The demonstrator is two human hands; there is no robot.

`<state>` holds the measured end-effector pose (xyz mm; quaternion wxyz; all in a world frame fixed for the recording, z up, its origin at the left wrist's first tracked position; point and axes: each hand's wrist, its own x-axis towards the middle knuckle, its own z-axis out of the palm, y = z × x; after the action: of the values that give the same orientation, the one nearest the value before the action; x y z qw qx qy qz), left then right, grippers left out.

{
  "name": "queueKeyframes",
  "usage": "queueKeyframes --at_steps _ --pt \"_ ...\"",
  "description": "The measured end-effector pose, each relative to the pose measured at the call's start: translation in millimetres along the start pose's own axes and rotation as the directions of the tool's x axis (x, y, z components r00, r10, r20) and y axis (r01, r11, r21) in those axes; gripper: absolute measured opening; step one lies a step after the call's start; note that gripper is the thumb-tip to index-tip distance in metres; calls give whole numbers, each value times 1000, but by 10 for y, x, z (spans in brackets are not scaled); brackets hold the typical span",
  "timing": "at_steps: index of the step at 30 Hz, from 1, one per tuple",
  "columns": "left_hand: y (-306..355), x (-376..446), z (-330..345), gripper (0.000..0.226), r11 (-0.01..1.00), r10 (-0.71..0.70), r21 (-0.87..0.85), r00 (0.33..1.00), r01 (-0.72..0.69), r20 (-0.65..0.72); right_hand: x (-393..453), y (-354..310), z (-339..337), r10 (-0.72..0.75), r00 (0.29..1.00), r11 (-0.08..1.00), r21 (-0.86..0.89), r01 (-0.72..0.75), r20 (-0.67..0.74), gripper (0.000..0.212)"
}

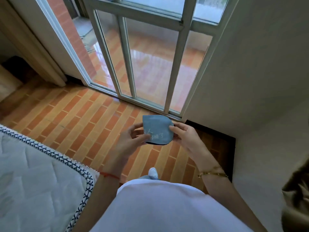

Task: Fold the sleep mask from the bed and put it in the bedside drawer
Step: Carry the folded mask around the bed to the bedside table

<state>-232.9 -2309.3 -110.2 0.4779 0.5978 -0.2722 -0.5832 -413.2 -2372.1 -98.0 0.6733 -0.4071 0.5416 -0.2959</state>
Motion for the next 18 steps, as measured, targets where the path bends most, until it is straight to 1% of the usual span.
queueKeyframes --at_steps 2,9,14,18 --pt "133 227 -88 44 1000 -1 5 999 2 -37 279 -131 95 -5 1000 1000 -5 5 23 9" --pt "466 719 -411 41 1000 -2 -16 988 0 -155 1045 -467 445 27 989 1000 -7 -27 143 9" --pt "638 954 -624 47 998 -18 -69 964 -1 -265 1555 -655 747 59 960 998 -48 -47 274 9" --pt "766 1202 -773 47 991 -15 -130 933 -34 -361 2021 -846 1036 102 926 993 -99 -70 364 10"
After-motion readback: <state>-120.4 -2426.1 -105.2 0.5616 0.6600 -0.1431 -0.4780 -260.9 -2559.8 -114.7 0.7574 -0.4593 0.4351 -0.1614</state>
